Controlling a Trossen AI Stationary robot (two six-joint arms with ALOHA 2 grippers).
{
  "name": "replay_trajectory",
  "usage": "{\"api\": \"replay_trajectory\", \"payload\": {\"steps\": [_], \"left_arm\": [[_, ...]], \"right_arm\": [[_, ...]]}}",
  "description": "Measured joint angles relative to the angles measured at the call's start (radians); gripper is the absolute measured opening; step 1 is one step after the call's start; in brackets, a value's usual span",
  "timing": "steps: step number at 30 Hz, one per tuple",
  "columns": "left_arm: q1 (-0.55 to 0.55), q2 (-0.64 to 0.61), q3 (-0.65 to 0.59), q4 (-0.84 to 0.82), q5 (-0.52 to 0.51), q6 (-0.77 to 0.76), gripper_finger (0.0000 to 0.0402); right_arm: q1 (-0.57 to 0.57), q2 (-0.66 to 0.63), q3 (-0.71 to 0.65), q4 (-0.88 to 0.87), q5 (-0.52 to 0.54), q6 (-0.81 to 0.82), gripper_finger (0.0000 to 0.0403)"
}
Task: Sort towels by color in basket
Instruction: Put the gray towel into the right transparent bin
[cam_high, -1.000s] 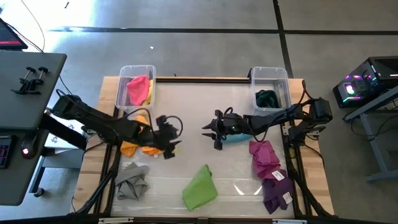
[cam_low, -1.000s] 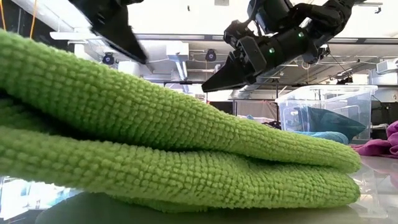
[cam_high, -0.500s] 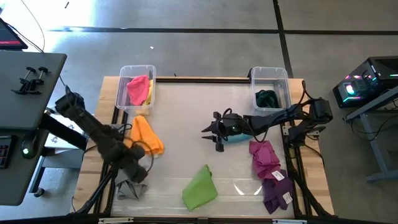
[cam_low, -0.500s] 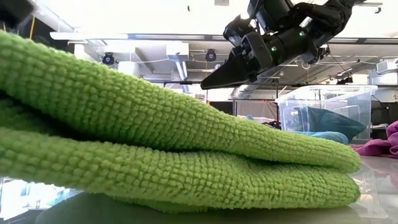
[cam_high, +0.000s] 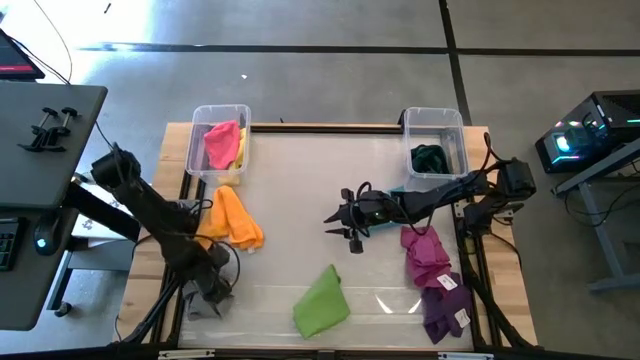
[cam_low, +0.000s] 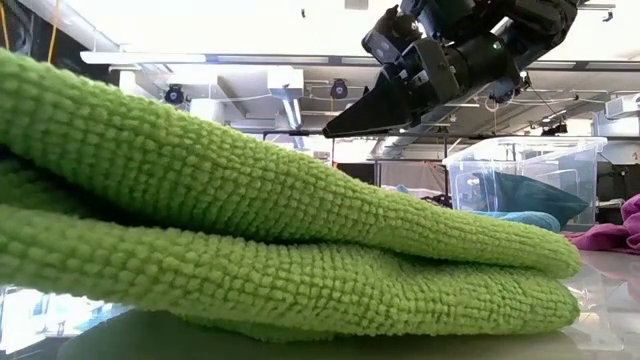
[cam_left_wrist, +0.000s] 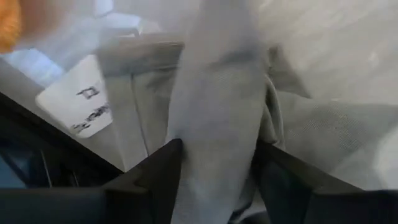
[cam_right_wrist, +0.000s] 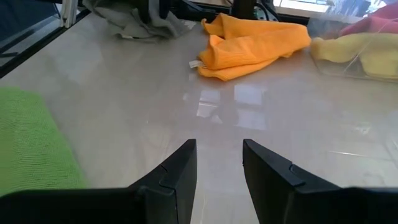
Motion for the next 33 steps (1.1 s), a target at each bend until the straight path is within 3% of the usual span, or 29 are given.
{"api": "replay_trajectory", "payload": {"steps": [4, 9, 11, 16, 19, 22, 27, 33], "left_arm": [[0.004, 0.055, -0.026, 0.057, 0.087, 0.074, 0.0124], [0.031, 0.077, -0.006, 0.060, 0.066, 0.142, 0.0021], [0.045, 0.078, 0.024, 0.035, -0.065, 0.180, 0.0011], [0.090, 0.081, 0.108, 0.003, -0.538, 0.274, 0.0021], [0.115, 0.080, 0.151, 0.066, -0.773, 0.453, 0.0011], [0.144, 0.080, 0.176, 0.165, -0.936, 0.673, 0.0004], [0.220, 0.080, 0.185, 0.368, -1.070, 0.995, 0.0003], [0.323, 0.080, 0.185, 0.629, -1.081, 1.354, 0.0003]], "right_arm": [[0.000, 0.000, 0.000, -0.001, 0.000, -0.002, 0.0124], [0.000, 0.000, 0.000, -0.004, 0.000, 0.003, 0.0124], [0.000, 0.000, 0.000, -0.004, 0.000, -0.001, 0.0124], [0.005, 0.000, 0.000, 0.004, 0.001, -0.022, 0.0124], [0.013, 0.001, 0.000, 0.027, 0.001, -0.016, 0.0124], [0.040, 0.001, 0.000, 0.053, 0.005, -0.041, 0.0124], [0.141, 0.001, 0.000, 0.104, 0.071, -0.191, 0.0124], [0.157, 0.001, 0.000, 0.116, 0.218, -0.182, 0.0124]]}}
